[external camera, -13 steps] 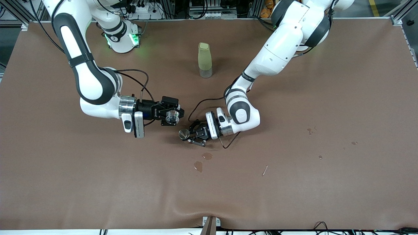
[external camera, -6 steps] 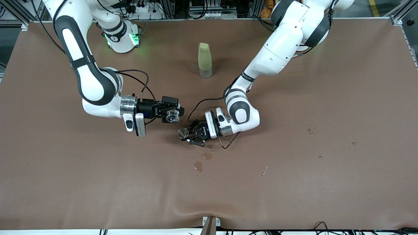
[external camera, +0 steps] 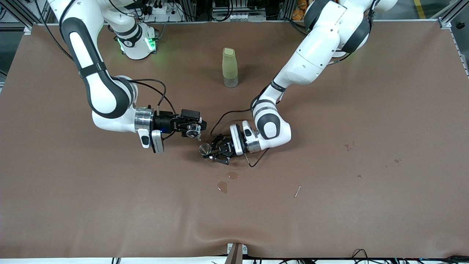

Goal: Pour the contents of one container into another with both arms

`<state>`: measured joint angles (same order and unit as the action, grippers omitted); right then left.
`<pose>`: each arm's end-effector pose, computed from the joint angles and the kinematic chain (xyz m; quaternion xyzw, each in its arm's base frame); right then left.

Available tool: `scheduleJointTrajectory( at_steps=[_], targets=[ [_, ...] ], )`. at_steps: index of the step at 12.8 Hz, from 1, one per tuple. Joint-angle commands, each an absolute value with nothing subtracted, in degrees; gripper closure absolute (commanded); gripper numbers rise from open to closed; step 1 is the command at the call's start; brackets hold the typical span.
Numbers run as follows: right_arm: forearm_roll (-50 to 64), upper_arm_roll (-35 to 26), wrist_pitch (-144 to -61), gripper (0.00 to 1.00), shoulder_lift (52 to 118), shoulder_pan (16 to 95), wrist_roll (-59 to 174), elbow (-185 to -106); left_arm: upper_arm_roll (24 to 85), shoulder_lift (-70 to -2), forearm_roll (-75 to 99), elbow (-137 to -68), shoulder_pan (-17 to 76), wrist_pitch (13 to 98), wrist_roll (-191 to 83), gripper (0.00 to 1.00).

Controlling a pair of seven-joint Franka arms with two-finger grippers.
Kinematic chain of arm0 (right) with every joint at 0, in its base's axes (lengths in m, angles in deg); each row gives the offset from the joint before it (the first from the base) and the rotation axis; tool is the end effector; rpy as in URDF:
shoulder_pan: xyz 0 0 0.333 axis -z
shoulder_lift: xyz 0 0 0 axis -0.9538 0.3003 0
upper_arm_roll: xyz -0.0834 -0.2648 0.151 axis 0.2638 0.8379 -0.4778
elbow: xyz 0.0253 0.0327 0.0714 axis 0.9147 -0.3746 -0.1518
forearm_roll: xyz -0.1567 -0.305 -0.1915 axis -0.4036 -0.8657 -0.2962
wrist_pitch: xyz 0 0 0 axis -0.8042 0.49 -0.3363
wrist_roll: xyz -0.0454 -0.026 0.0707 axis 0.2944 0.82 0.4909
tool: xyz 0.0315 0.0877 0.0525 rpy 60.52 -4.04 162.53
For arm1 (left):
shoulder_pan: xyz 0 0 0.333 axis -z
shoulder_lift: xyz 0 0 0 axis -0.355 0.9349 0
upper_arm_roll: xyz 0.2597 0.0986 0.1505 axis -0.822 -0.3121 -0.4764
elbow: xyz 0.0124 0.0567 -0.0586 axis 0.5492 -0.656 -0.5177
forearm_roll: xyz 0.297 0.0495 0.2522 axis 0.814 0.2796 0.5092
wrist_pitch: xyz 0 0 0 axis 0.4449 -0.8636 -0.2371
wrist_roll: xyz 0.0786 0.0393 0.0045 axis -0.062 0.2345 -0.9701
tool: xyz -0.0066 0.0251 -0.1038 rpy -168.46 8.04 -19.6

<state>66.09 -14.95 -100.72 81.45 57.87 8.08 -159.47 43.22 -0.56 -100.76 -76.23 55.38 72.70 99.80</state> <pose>0.5613 0.2633 0.3223 -0.7653 -0.0664 -0.0779 0.6355 0.5696 -0.4930 0.1181 0.5872 -0.4789 0.5108 0.4062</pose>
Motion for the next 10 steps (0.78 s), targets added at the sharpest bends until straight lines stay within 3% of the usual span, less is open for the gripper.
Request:
scheduleJointTrajectory(
  at_steps=[1, 10],
  targets=[
    [68.8, -15.6, -100.0, 1.0, 80.4, 58.6, 9.8, -160.5, 42.8, -0.7, -103.4, -75.9, 56.3, 72.8, 101.3, 1.0],
    [69.0, -15.6, -100.0, 1.0, 80.4, 58.7, 11.7, -160.5, 42.8, -1.0, -103.7, -76.0, 56.4, 73.0, 101.2, 1.0]
  ],
)
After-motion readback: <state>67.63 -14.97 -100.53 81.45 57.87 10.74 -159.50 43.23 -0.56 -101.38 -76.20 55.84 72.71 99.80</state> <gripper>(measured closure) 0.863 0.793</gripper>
